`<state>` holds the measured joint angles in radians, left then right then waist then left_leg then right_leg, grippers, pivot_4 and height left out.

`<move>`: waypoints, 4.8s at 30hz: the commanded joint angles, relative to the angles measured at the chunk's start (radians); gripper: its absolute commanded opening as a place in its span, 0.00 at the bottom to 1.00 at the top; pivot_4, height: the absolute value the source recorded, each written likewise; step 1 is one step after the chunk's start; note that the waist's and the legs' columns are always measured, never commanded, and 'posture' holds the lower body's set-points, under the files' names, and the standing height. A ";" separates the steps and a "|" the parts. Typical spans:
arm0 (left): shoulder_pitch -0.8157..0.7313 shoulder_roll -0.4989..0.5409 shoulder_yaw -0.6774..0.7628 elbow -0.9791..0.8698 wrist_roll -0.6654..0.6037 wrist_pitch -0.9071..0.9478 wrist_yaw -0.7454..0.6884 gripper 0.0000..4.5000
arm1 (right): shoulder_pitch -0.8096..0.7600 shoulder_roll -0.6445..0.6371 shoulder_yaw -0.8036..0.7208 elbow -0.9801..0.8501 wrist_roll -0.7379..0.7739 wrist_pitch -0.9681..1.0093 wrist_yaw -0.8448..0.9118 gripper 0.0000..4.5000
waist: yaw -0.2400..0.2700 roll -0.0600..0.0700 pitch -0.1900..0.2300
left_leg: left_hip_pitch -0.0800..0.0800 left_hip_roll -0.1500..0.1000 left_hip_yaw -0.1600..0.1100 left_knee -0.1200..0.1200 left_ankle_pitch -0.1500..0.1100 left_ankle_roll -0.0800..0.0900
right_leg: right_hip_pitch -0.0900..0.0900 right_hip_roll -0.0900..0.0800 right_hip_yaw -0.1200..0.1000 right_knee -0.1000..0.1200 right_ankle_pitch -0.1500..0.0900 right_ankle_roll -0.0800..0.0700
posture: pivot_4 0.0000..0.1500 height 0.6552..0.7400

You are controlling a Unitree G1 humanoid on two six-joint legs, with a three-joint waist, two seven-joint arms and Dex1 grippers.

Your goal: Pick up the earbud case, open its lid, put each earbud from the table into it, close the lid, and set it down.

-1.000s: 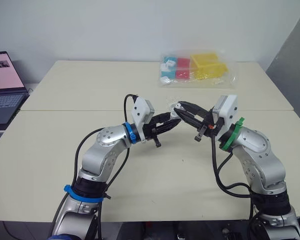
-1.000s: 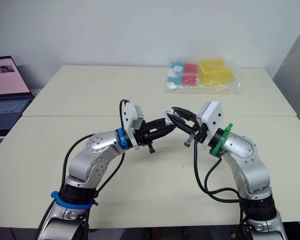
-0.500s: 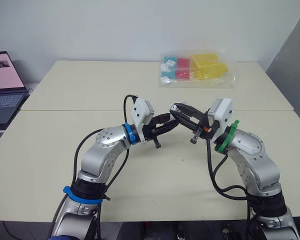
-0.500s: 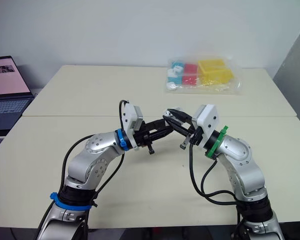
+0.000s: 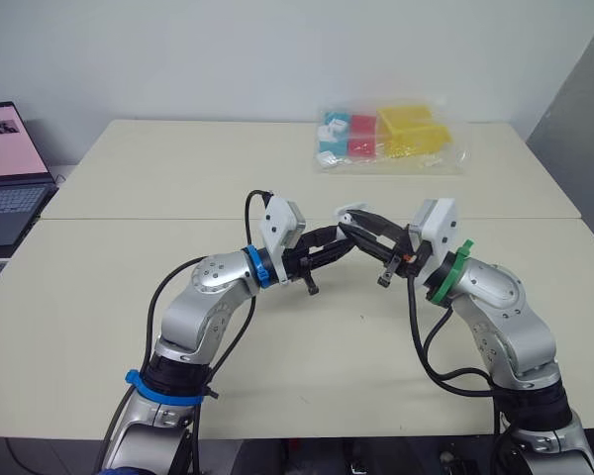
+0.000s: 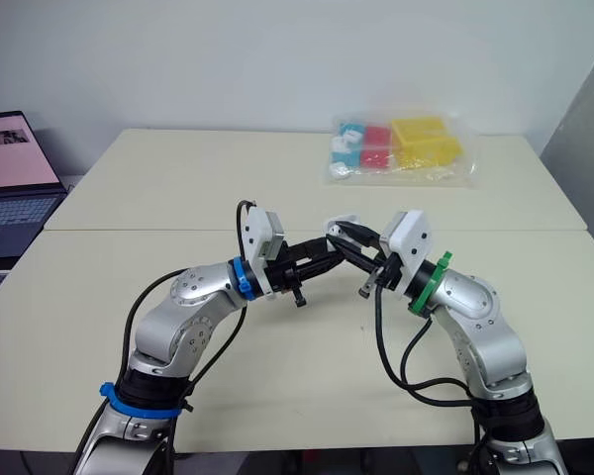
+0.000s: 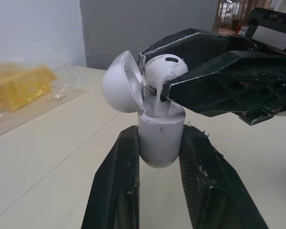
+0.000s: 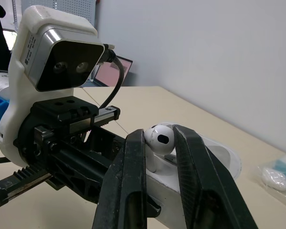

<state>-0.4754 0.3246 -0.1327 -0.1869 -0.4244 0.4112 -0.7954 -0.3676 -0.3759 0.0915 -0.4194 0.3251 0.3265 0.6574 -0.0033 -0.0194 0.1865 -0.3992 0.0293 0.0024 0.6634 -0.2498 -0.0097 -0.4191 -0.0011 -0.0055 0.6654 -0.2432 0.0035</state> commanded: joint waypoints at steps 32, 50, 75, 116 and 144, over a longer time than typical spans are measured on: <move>0.010 0.007 -0.005 -0.044 -0.008 -0.043 -0.025 0.17 | -0.209 -0.354 -0.210 -0.013 0.218 0.189 0.148 0.88 | -0.002 0.000 0.000 | 0.001 -0.001 0.001 0.000 0.000 0.000 | 0.000 0.001 -0.001 0.000 0.000 0.000 | 1.00 1.00; 0.020 0.019 -0.048 -0.063 -0.008 -0.061 -0.100 0.17 | -0.656 -0.356 0.125 0.520 0.025 0.163 0.538 0.00 | 0.000 0.000 0.000 | -0.001 0.000 0.002 -0.001 0.000 0.000 | -0.001 0.000 0.001 -0.002 0.000 -0.001 | 1.00 1.00; 0.017 0.005 -0.037 -0.048 -0.009 -0.056 -0.068 0.17 | -0.603 -0.409 0.152 0.376 0.054 0.293 0.784 0.00 | 0.000 0.000 0.000 | -0.001 0.001 -0.001 -0.001 0.000 0.000 | -0.001 -0.001 -0.001 -0.001 0.000 -0.001 | 1.00 1.00; -0.133 -0.128 0.038 0.352 -0.189 0.721 0.183 0.17 | 0.066 -0.576 -0.065 -0.093 0.007 0.288 0.396 0.00 | 0.000 -0.001 0.000 | 0.000 -0.001 0.000 0.000 0.000 0.000 | 0.000 0.001 -0.002 0.000 0.000 0.000 | 1.00 1.00; 0.234 0.586 0.134 -0.083 -0.007 0.117 -0.259 1.00 | -0.040 -0.643 -0.064 0.025 0.066 0.181 0.559 0.44 | -0.022 -0.002 0.001 | 0.008 0.005 -0.001 -0.008 0.000 -0.001 | 0.003 -0.005 0.001 -0.003 -0.003 -0.005 | 1.00 1.00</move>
<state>-0.2589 0.8624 -0.0676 -0.2038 -0.4293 0.6227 -0.9776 -0.3948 -0.9952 0.0536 -0.3948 0.3921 0.5466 1.1821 -0.0249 -0.0211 0.1876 -0.3940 0.0335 0.0016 0.6559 -0.2499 -0.0102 -0.4183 -0.0074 -0.0044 0.6630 -0.2458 -0.0007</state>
